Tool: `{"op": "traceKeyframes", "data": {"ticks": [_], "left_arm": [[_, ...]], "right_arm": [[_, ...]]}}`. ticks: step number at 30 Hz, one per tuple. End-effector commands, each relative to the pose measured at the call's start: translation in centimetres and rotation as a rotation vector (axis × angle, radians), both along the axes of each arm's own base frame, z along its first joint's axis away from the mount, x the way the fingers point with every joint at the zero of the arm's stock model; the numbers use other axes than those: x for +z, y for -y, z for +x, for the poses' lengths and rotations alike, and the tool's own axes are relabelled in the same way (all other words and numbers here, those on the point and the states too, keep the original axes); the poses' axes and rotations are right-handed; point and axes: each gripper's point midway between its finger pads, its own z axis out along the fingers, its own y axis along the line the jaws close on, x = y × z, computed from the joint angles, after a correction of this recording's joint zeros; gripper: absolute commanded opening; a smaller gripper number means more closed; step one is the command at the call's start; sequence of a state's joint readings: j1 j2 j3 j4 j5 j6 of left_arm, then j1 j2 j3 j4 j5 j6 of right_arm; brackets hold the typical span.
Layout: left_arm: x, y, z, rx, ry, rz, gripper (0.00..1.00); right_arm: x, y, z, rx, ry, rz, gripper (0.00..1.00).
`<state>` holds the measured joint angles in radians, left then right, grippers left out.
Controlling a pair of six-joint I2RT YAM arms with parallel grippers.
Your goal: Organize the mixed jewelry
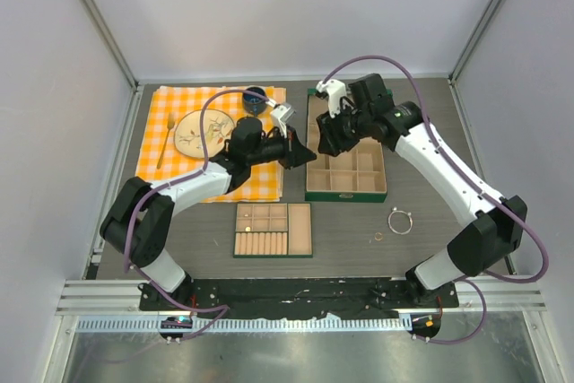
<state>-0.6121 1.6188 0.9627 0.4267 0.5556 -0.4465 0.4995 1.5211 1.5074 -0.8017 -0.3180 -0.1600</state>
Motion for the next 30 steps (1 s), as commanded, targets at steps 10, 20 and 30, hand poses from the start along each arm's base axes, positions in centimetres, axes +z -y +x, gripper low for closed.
{"op": "traceKeyframes", "data": {"ticks": [10,20,30], "left_arm": [[10.7,-1.7,-2.4,-0.196,-0.054,-0.394,0.00],[11.7,-1.6,-2.9,-0.228,-0.093,-0.472,0.00],[11.5,-1.6,-3.0,-0.230,-0.102,-0.475,0.00]], "right_arm": [[7.1,0.2,-2.5,0.197,-0.007,0.360,0.51],[7.6,-1.3,-2.3,0.255,-0.031,0.453,0.53],[7.3,-1.9,-1.4,0.250,-0.053,0.488,0.51]]}}
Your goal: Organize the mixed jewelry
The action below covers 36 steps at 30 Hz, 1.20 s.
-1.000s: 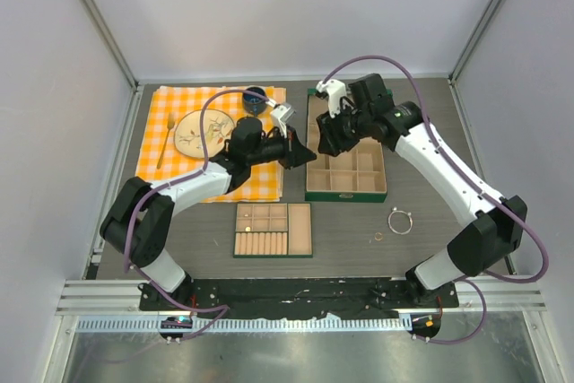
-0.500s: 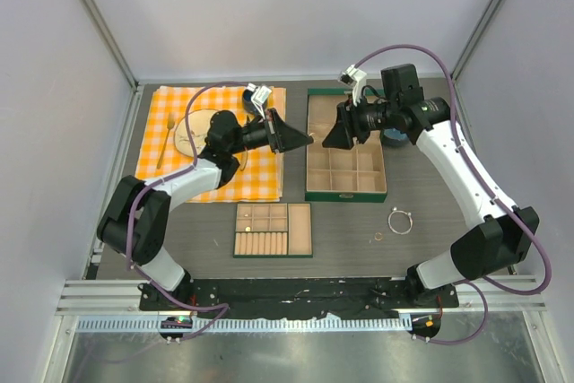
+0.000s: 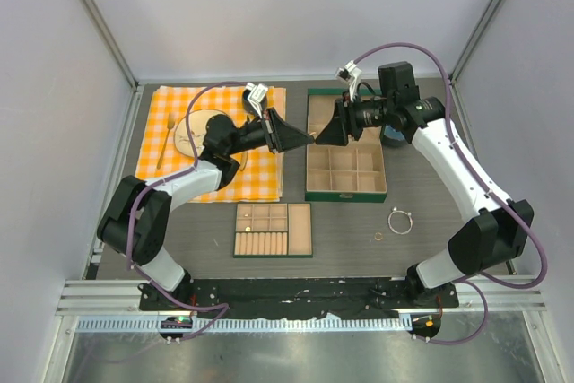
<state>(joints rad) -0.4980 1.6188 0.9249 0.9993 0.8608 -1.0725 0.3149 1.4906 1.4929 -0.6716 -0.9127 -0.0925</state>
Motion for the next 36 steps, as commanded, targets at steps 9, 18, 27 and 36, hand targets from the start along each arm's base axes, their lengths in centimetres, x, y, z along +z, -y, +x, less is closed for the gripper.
{"op": "traceKeyframes", "data": {"ticks": [9,18,27,36], "left_arm": [[0.2,0.1,-0.3,-0.019,0.038,-0.022,0.00],[0.3,0.1,-0.2,-0.015,0.043,-0.023,0.00],[0.4,0.1,-0.2,-0.011,0.048,-0.025,0.00],[0.3,0.1,-0.2,-0.012,0.050,-0.024,0.00]], "right_arm": [[1.4,-0.9,0.1,0.041,0.021,0.069,0.43],[1.1,-1.0,0.0,0.044,0.007,0.071,0.32],[0.6,-1.0,0.0,0.042,-0.006,0.069,0.28],[0.5,-1.0,-0.1,0.041,-0.010,0.070,0.22]]}}
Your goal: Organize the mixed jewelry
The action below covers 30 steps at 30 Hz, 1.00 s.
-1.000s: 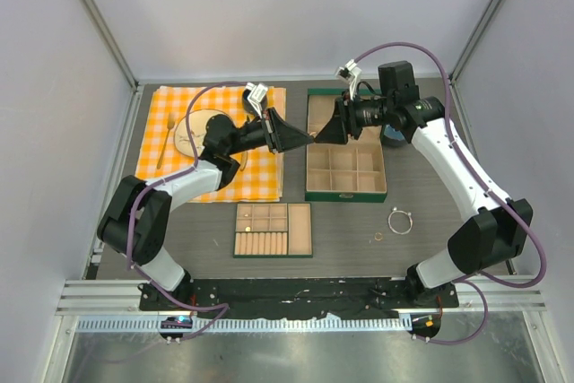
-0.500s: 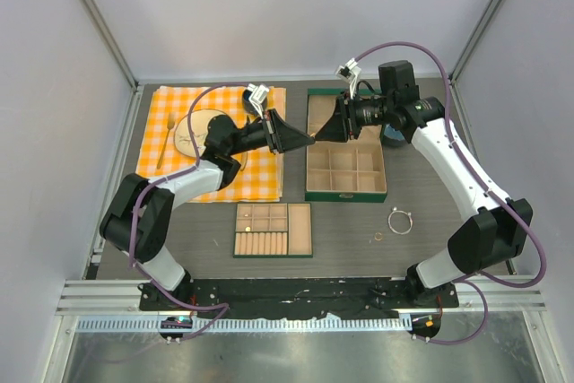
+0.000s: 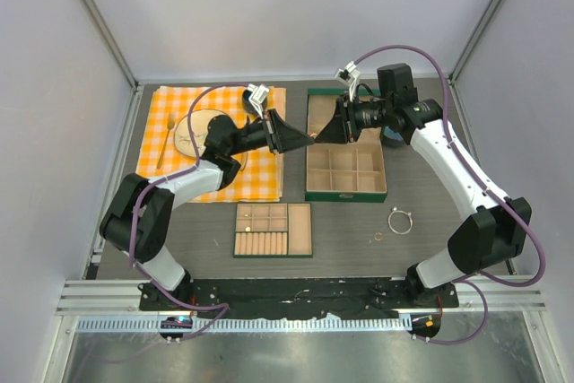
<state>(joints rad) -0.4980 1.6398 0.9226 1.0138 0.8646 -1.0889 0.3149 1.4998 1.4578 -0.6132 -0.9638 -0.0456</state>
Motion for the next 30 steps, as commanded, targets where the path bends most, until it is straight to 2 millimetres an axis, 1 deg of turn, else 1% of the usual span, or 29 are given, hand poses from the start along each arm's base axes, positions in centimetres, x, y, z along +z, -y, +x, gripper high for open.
{"op": "traceKeyframes", "data": {"ticks": [1,13,15,16,19,20,22,24,26,27,29,30], "left_arm": [[1.0,0.0,-0.3,-0.004,0.073,-0.027,0.00],[0.4,0.1,-0.2,-0.008,0.063,-0.021,0.01],[0.6,0.0,-0.2,-0.004,0.069,-0.022,0.09],[0.4,0.0,-0.2,-0.005,0.069,-0.019,0.22],[0.4,-0.3,-0.2,0.003,0.081,-0.011,0.37],[0.5,-0.5,-0.3,0.007,0.086,-0.010,0.38],[0.5,-1.2,0.1,0.023,0.091,-0.011,0.42],[0.6,-2.2,0.7,0.043,0.092,-0.012,0.48],[0.5,-3.0,1.0,0.052,0.094,-0.006,0.49],[0.6,-4.3,1.7,0.083,0.095,-0.002,0.49],[0.4,-6.0,2.8,0.139,0.104,0.016,0.49],[0.1,-8.0,4.3,0.205,0.071,0.052,0.49]], "right_arm": [[0.9,-0.4,0.1,0.016,0.030,0.028,0.22],[1.2,-0.4,0.0,0.018,0.034,0.035,0.09],[1.3,-0.4,0.1,0.013,0.038,0.032,0.08],[1.2,-0.2,0.1,0.006,0.043,0.025,0.08],[1.1,0.1,0.3,-0.015,0.062,0.002,0.07],[1.1,0.2,0.3,-0.019,0.064,-0.004,0.07],[1.1,0.5,0.3,-0.030,0.076,-0.019,0.07],[1.2,0.7,0.3,-0.035,0.079,-0.024,0.07],[1.3,0.9,0.3,-0.036,0.090,-0.034,0.07],[1.3,1.0,0.2,-0.037,0.090,-0.043,0.07],[1.0,1.3,0.4,-0.045,0.116,-0.085,0.07],[0.8,1.6,0.4,-0.050,0.110,-0.114,0.07]]}}
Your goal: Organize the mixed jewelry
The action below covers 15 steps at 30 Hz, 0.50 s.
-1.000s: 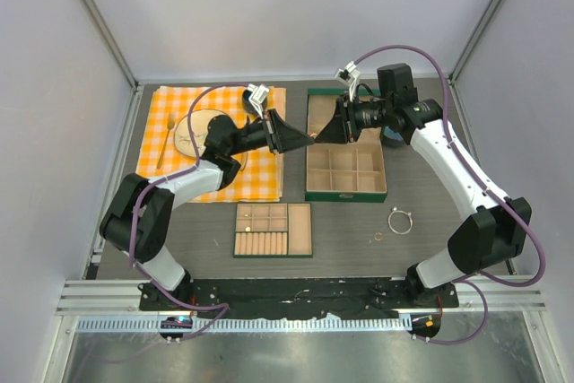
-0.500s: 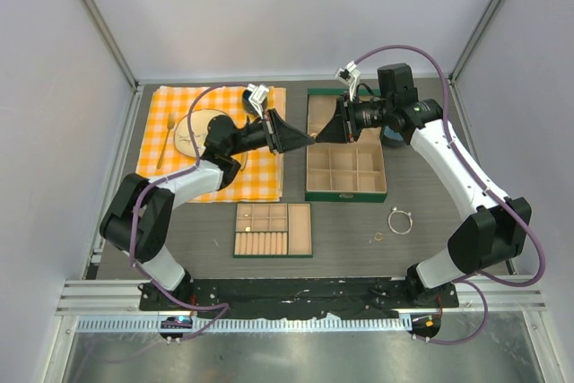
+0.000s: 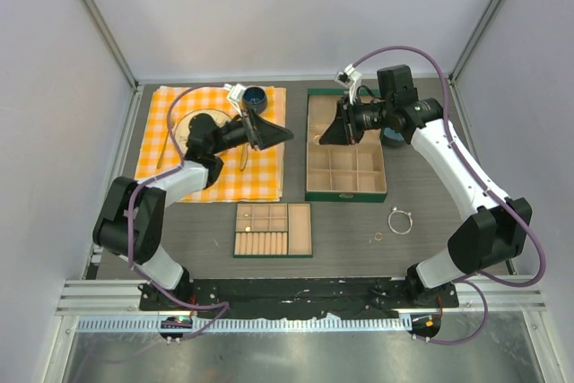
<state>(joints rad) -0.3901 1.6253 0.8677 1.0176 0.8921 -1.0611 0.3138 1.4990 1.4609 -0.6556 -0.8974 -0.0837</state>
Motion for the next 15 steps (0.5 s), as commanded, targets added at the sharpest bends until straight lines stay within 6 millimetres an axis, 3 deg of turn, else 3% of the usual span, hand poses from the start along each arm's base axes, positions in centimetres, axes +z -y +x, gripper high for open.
{"op": "traceKeyframes", "data": {"ticks": [1,3,5,6,7,9,15], "left_arm": [[1.3,-5.5,2.9,0.169,0.102,0.072,0.48],[-0.1,-8.8,5.2,0.281,0.041,0.178,0.47],[0.3,-11.6,6.2,0.390,0.153,0.299,0.46],[-0.5,-12.6,6.0,0.417,0.108,0.364,0.46],[0.5,-13.4,5.6,0.452,0.163,0.398,0.46],[0.4,-15.1,5.6,0.516,0.207,0.512,0.48],[0.2,-17.0,5.1,0.531,0.150,0.650,0.56]], "right_arm": [[1.3,1.1,0.2,-0.026,0.105,-0.094,0.07],[0.6,0.7,-0.2,-0.009,0.117,-0.141,0.07],[-0.3,0.6,0.1,-0.026,0.136,-0.206,0.07],[-0.7,-0.5,-0.6,0.010,0.153,-0.232,0.07],[-1.4,-0.8,-0.5,0.013,0.154,-0.264,0.07],[-2.4,-1.9,-1.0,0.036,0.173,-0.321,0.07],[-5.0,-4.5,-0.8,0.078,0.232,-0.450,0.06]]}}
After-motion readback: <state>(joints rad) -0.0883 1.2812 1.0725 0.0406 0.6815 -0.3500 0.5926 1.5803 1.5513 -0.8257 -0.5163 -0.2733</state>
